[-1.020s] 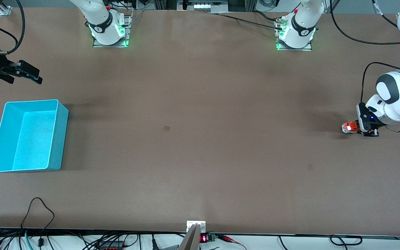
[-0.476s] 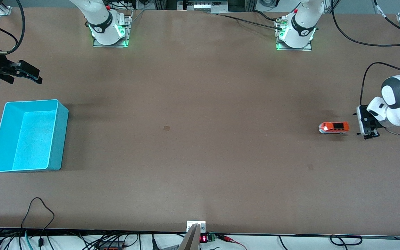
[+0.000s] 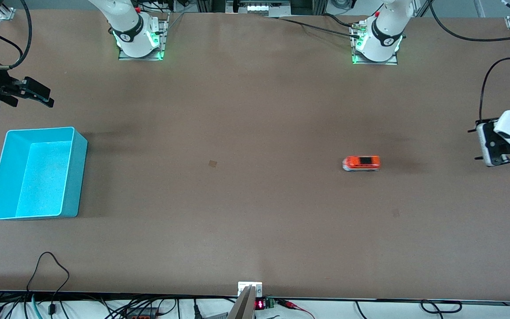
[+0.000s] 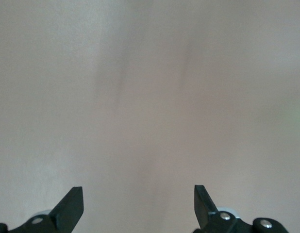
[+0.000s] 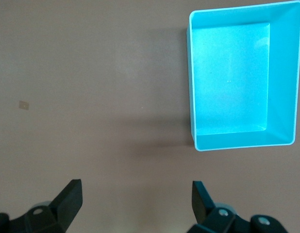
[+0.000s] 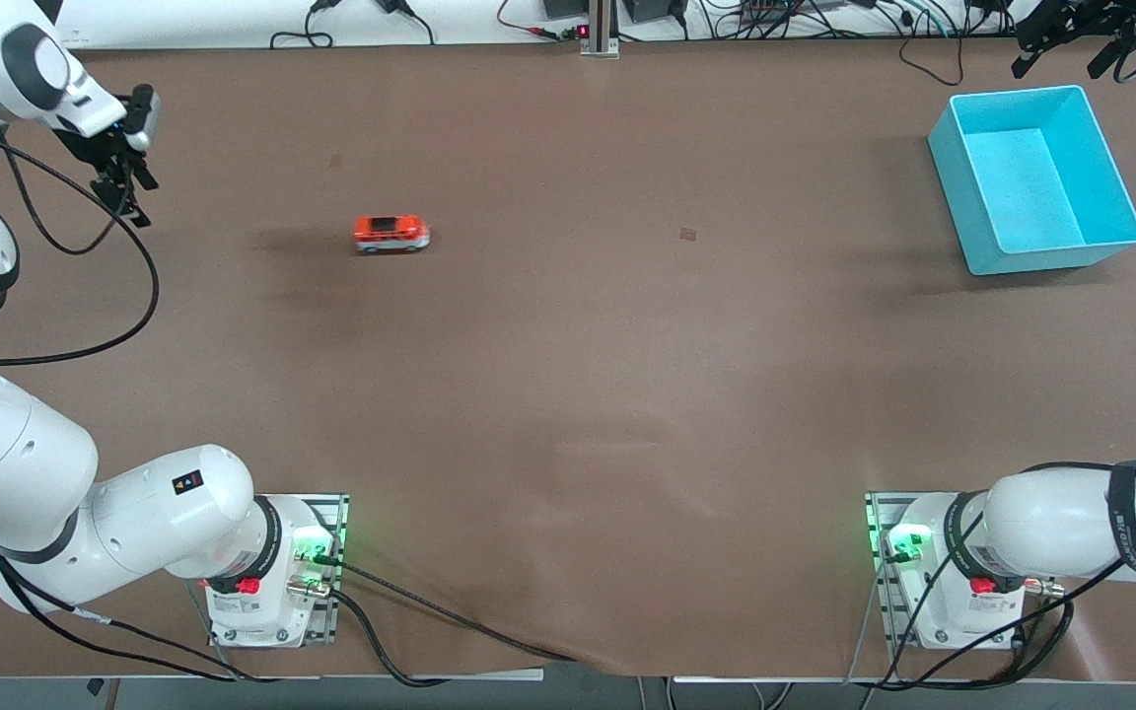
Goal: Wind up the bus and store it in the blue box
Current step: 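Open the left gripper, releasing the bus, and raise it away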
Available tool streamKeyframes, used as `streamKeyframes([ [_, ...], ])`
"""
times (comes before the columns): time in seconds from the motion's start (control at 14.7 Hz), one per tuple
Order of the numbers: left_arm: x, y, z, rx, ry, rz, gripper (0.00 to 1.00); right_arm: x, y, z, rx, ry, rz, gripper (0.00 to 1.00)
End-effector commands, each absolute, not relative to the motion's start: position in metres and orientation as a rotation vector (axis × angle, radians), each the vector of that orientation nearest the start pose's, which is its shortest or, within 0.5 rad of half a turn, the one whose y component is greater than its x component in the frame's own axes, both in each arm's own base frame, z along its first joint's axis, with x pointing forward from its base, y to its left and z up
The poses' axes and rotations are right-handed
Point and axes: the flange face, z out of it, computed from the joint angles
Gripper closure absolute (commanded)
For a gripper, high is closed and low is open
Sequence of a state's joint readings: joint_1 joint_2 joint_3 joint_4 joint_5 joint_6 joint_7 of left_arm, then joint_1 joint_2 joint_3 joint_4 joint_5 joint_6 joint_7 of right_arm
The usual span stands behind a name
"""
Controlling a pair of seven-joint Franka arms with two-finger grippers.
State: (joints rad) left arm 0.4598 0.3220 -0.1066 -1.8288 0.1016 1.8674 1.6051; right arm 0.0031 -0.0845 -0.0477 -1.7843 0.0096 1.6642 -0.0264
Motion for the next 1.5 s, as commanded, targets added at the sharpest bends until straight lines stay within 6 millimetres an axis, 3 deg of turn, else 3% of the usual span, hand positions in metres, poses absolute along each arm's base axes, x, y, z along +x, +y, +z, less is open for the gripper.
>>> streamKeyframes([
  [0.0,0.570,0.209,0.377,-2.733,1.916,0.412,0.00,0.530,-0.023,0.579,-3.138,0.004,0.043,0.00],
  [0.48,0.585,0.168,0.441,-2.857,1.698,0.485,0.00,0.530,-0.024,0.579,-3.138,0.007,0.043,0.00],
  [0.88,0.599,0.104,0.484,-2.898,1.587,0.497,0.00,0.531,-0.025,0.578,-3.137,0.009,0.046,0.00],
  [1.09,0.601,0.072,0.508,-2.957,1.422,0.510,0.00,0.530,-0.025,0.578,-3.137,0.009,0.051,0.00],
  [1.36,0.595,0.051,0.528,-3.016,1.183,0.498,0.00,0.535,-0.025,0.572,-3.138,0.014,0.043,0.00],
  [1.43,0.594,0.028,0.537,-3.000,1.161,0.487,0.00,0.538,-0.024,0.568,-3.134,0.015,0.043,0.00],
])
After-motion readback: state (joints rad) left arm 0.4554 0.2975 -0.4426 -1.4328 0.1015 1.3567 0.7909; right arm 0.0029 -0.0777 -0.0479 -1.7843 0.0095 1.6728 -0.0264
